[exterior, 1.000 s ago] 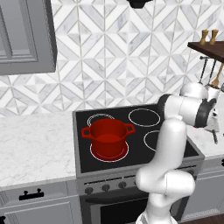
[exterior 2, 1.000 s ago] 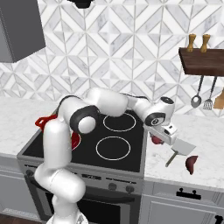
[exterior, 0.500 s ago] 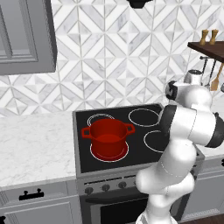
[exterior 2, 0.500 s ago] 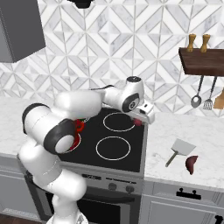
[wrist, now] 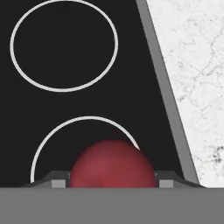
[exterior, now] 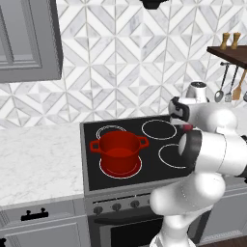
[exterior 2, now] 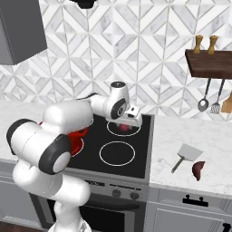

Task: Put the potato and tomato in the pot. Retrieve the spatula and lightly stir the vegetables in the pot.

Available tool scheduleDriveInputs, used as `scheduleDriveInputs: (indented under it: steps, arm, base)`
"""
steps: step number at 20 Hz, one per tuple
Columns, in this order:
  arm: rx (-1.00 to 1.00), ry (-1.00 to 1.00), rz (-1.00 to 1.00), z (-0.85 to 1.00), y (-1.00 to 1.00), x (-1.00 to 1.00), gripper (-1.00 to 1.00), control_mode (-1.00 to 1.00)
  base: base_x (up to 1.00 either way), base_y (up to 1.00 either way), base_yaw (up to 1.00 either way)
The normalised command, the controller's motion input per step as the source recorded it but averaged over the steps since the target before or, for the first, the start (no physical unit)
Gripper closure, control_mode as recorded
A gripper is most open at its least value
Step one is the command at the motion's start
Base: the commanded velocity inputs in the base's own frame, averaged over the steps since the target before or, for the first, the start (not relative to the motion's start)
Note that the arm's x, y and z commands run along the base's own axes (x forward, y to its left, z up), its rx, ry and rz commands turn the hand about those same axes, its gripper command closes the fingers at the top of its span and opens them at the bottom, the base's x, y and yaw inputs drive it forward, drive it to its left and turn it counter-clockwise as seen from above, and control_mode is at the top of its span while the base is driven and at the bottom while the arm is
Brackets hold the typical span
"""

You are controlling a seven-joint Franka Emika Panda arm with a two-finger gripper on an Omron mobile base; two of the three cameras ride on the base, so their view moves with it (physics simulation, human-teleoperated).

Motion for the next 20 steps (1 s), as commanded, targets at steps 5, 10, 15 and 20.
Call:
scheduleDriveInputs:
  steps: [5, 10, 15, 20]
  arm:
    - [0.08, 0.07, 0.08, 0.02, 0.13, 0.00, 1.00, -1.00]
    - [0.14, 0.20, 0.45, 0.28, 0.65, -0.14, 1.00, -1.00]
    - [0.00, 0.05, 0.40, 0.25, 0.93, -0.37, 1.00, -1.00]
    - [0.00, -0.03, 0.24, 0.01, 1.00, -0.44, 1.00, -1.00]
  base:
    - [0.00, 0.00, 0.00]
    - [0.00, 0.00, 0.00]
    - [0.00, 0.00, 0.00]
    - [0.00, 0.00, 0.00]
